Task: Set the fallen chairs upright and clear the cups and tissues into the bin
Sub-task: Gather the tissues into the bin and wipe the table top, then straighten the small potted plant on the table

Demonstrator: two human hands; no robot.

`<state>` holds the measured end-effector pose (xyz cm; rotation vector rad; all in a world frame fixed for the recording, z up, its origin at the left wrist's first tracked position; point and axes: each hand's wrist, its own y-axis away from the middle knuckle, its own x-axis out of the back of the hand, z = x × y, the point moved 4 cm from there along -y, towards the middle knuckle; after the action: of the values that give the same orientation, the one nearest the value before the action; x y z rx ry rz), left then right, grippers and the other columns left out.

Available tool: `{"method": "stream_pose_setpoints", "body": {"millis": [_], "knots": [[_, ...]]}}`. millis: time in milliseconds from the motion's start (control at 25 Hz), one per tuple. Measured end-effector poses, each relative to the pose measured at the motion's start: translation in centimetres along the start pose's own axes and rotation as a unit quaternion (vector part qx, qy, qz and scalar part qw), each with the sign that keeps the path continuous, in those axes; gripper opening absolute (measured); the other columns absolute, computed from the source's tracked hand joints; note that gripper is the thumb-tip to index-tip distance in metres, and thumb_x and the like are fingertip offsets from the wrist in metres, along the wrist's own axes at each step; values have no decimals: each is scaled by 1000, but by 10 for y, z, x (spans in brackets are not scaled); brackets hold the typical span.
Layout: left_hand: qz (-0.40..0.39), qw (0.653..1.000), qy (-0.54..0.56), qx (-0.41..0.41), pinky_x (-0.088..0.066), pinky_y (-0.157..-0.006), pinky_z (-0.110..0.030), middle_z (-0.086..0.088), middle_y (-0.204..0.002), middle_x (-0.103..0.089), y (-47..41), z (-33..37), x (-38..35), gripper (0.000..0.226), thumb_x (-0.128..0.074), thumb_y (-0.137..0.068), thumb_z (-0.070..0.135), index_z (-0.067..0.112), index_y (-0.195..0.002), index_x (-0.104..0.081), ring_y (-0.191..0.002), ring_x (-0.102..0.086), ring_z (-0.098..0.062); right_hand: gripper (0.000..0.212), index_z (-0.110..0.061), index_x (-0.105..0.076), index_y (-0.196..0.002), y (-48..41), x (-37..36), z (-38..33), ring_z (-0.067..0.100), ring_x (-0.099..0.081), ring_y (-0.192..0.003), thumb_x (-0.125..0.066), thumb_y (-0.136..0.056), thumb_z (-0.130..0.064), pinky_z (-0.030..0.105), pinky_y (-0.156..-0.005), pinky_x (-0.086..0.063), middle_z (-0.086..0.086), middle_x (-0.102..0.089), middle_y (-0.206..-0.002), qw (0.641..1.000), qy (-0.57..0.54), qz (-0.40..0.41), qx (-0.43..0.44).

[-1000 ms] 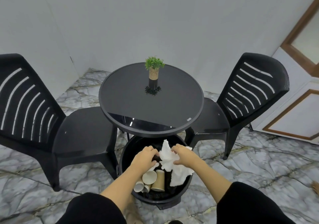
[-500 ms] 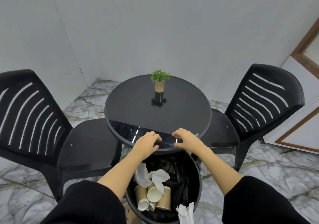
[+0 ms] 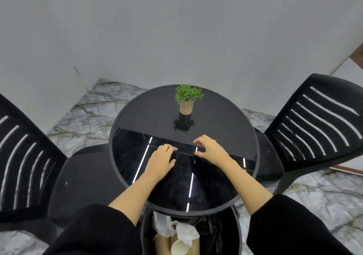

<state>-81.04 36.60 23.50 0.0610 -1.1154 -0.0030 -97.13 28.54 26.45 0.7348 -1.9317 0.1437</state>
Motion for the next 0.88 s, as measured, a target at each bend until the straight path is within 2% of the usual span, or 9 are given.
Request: {"method": "stream_pose_setpoints", "body": {"millis": [120,240,360,440,520,600,720,880], "knots": [[-4,1000,0,14,-30,-114,-33,-2,-151,-34,-15,-20,-11,51,-49,-93,28,18,-141,-34,-140,-28,-17,39,-13,-53,-122,-28,-3,4,19,-54,-116,-64,-86,-19,39,-101,-46,5,-54,-122,1000,-9,3,-14],[-2,1000,-12,1,-19,-118,-31,-2,-155,-26,-16,-35,-22,55,-42,-96,34,14,-144,-26,-145,-20,-17,42,-14,-49,-127,-51,-5,9,21,-50,-118,-62,-87,-21,38,-99,-45,5,-50,-127,999,-3,4,-33],[16,1000,-19,-2,-23,-117,-31,-1,-153,-31,-16,-43,-28,56,-31,-94,43,14,-143,-30,-144,-23,-16,46,-12,-46,-130,-72,-8,14,23,-47,-122,-62,-87,-20,39,-100,-44,6,-46,-132,999,-19,21,-46],[20,1000,-13,-4,-26,-115,-31,0,-152,-33,-15,-43,-28,65,-20,-87,50,15,-141,-33,-143,-26,-15,54,-12,-41,-135,-88,-9,20,25,-42,-128,-64,-86,-18,41,-104,-41,7,-40,-139,996,-42,45,-64],[13,1000,4,0,-22,-116,-30,2,-153,-30,-15,-44,-31,67,-18,-85,51,17,-142,-31,-144,-23,-13,65,-13,-33,-141,-106,-8,23,27,-34,-134,-66,-85,-17,42,-110,-35,8,-32,-147,990,-76,74,-89],[18,1000,24,3,-22,-117,-30,3,-154,-29,-18,-46,-31,64,-24,-87,48,18,-142,-31,-144,-22,-13,74,-13,-26,-144,-129,-4,22,28,-31,-136,-68,-83,-15,42,-112,-31,11,-29,-149,980,-121,117,-109],[24,1000,18,0,-28,-115,-32,0,-149,-38,-18,-46,-31,61,-28,-86,46,16,-138,-39,-141,-30,-15,83,-11,-21,-144,-160,4,17,27,-33,-136,-72,-79,-14,40,-111,-31,12,-30,-149,948,-230,169,-137],[34,999,15,0,-35,-111,-33,1,-145,-45,-18,-47,-32,56,-36,-86,44,17,-135,-44,-137,-36,-14,71,-9,-37,-133,-182,11,17,29,-47,-125,-76,-74,-12,34,-99,-38,12,-49,-136,899,-341,221,-165]]}}
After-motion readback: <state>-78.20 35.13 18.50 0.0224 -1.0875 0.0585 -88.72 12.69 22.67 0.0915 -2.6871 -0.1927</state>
